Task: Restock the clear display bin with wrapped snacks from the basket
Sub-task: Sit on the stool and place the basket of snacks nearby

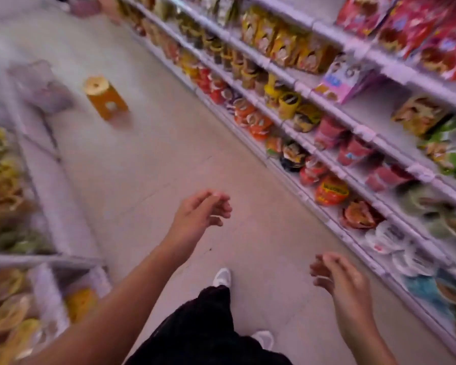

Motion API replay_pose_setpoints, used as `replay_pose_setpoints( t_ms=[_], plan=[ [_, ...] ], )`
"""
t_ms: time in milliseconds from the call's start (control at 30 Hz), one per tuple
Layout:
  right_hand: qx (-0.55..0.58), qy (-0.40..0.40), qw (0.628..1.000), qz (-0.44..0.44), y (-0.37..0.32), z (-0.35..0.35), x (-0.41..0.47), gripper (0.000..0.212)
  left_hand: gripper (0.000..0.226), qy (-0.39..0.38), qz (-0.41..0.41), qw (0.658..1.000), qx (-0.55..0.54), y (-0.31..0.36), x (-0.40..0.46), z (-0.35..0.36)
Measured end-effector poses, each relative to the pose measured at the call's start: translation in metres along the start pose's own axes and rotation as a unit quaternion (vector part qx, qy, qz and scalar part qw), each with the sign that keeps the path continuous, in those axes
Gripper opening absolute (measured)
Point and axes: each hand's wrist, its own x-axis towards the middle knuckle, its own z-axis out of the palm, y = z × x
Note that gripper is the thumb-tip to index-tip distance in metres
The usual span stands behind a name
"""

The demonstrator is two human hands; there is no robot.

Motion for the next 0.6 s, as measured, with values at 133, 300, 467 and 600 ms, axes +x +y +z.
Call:
replay_pose_setpoints(
  t_ms=[133, 300, 467, 600],
  plan=[
    [-0.064, -0.150, 0.987, -0.003, -0.024, 0.120, 0.028, 0.019, 0.022, 0.147, 0.013, 0.989, -0.031, 0.013, -0.011, -0.111],
    [-0.119, -0.294, 0.946, -0.063, -0.054, 0.284, 0.063, 0.024, 0.025, 0.316, 0.029, 0.946, -0.067, 0.016, -0.004, -0.251],
    [-0.162, -0.357, 0.917, -0.075, -0.078, 0.424, 0.097, 0.019, 0.027, 0.363, 0.009, 0.930, -0.062, 0.023, 0.033, -0.349],
    [-0.183, -0.353, 0.913, -0.086, -0.107, 0.485, 0.129, 0.017, 0.025, 0.332, -0.019, 0.940, -0.074, 0.049, 0.089, -0.386]
  ],
)
